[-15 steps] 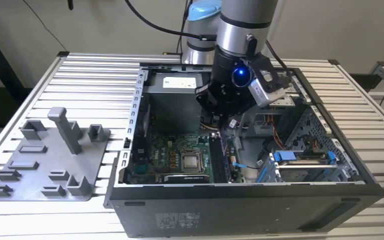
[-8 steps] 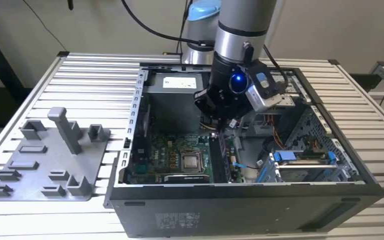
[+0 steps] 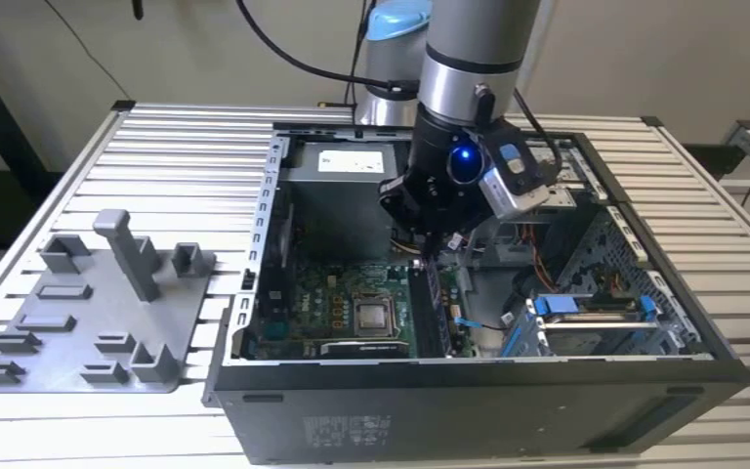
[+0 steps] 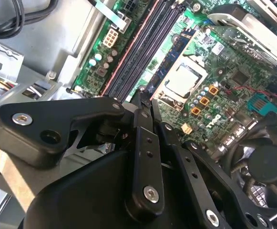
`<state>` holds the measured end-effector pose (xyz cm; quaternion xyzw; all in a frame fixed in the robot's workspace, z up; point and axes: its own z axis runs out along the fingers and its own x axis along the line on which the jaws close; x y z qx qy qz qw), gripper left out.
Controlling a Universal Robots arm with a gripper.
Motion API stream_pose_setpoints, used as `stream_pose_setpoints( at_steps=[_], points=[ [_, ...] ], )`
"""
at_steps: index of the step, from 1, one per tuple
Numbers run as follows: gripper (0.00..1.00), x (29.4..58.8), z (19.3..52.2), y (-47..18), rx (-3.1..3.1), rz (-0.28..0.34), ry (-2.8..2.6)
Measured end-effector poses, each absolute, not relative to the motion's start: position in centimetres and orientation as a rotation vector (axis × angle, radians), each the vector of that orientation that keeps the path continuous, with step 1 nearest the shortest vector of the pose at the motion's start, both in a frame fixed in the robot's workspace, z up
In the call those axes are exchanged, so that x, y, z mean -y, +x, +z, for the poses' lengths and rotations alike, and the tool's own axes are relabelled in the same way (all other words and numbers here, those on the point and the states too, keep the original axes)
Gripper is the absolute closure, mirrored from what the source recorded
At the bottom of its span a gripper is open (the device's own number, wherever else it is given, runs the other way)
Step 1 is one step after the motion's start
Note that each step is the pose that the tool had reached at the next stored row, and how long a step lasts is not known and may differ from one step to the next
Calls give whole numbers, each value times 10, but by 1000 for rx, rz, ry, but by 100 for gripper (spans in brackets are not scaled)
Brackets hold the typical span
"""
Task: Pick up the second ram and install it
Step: 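Insert the second ram into the second slot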
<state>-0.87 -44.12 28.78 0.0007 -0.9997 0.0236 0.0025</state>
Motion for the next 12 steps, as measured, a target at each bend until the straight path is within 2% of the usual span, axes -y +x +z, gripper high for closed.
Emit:
stream_pose_setpoints(
  at_steps=[12],
  points=[
    [86, 441, 270, -9, 3136, 74, 2]
  ],
)
